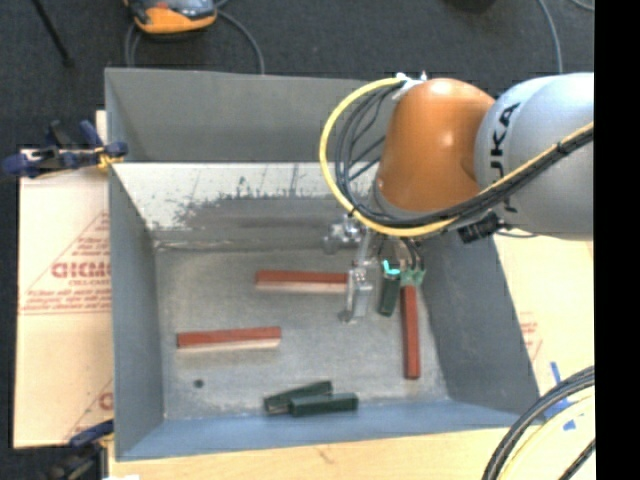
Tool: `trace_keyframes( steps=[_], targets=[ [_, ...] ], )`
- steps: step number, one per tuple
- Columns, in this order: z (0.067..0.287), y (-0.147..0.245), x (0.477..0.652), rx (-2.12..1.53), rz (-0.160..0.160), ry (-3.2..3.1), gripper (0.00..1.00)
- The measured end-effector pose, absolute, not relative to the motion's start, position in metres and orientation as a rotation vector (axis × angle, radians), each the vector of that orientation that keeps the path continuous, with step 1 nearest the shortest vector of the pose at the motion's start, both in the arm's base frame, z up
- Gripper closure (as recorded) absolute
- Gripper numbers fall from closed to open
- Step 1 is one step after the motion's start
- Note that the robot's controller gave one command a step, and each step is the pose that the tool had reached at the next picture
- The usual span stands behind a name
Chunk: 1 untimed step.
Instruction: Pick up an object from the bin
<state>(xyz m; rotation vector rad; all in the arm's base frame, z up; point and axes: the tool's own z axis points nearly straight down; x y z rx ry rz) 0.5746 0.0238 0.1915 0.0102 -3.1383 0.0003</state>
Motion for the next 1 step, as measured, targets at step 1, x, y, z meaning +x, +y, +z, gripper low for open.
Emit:
trace_keyframes(
  steps=[1],
  targets=[
    [0.1954, 0.0239, 0.5764, 0.01, 0.0, -3.146, 0.0]
  ],
)
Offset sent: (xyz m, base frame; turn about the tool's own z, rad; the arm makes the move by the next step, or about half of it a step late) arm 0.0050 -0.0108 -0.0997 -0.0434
